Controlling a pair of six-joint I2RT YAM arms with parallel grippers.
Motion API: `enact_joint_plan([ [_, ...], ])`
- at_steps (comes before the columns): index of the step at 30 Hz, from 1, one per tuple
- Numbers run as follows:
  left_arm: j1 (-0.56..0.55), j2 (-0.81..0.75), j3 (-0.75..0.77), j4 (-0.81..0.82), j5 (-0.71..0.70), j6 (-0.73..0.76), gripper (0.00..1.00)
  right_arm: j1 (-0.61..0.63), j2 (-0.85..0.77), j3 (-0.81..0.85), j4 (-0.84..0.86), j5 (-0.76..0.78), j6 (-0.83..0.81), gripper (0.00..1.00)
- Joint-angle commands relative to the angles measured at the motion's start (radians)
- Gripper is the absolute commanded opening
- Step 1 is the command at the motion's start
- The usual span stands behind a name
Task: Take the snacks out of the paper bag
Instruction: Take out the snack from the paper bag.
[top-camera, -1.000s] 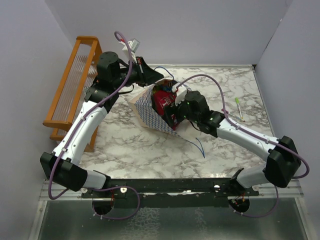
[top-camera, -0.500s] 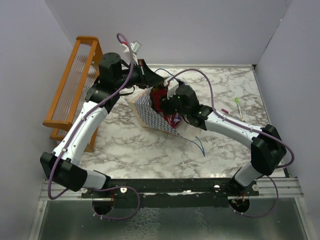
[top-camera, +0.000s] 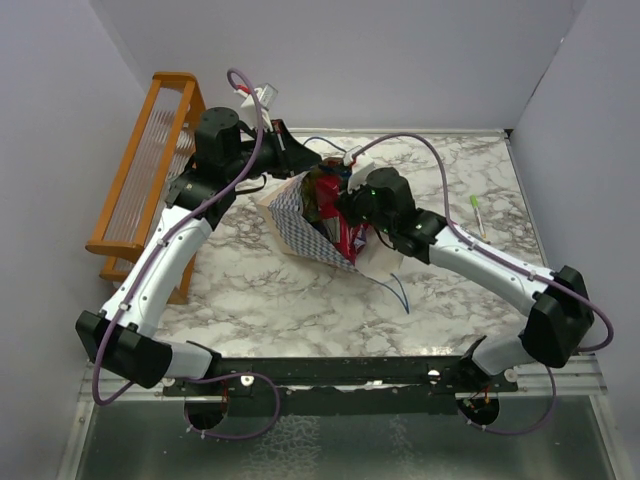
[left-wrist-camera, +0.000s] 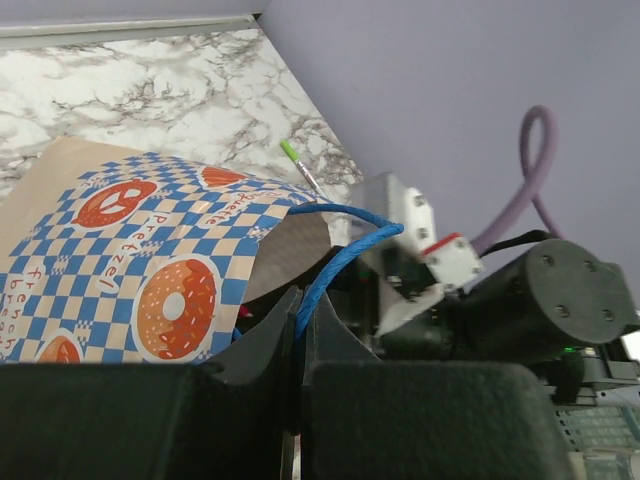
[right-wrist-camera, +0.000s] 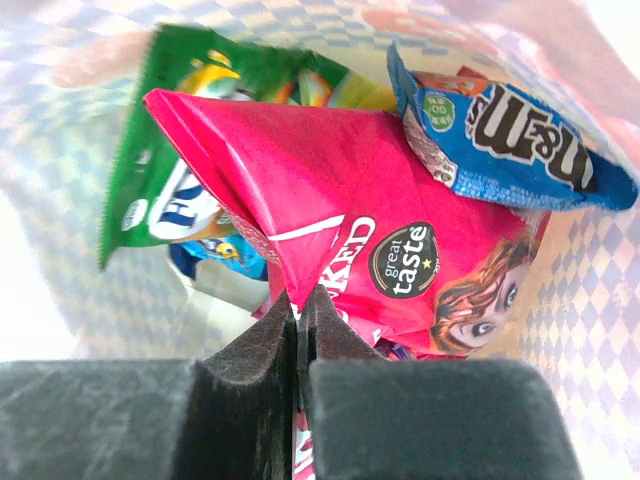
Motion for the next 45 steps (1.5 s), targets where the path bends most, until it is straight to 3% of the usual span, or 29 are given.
enact_joint_plan([
  [1, -0.007, -0.043, 0.013, -0.018, -0.046, 0.02, 0.0, 0.008, -0.111, 0.01, 0.054, -0.106, 0.044, 0.01],
  [17, -0.007, -0.114, -0.002, -0.023, -0.229, 0.022, 0.0, 0.008, -0.266, 0.058, 0.046, -0.262, 0.12, 0.01],
  [27, -0.004, -0.135, 0.083, -0.167, -0.403, 0.089, 0.0, 0.008, -0.308, 0.113, 0.006, -0.421, 0.178, 0.01],
  [37, 0.003, -0.129, 0.208, -0.311, -0.637, 0.142, 0.0, 0.008, -0.215, 0.159, -0.016, -0.479, 0.174, 0.01],
  [45, 0.005, -0.143, 0.285, -0.387, -0.78, 0.228, 0.0, 0.008, -0.139, 0.212, -0.033, -0.435, 0.165, 0.01],
])
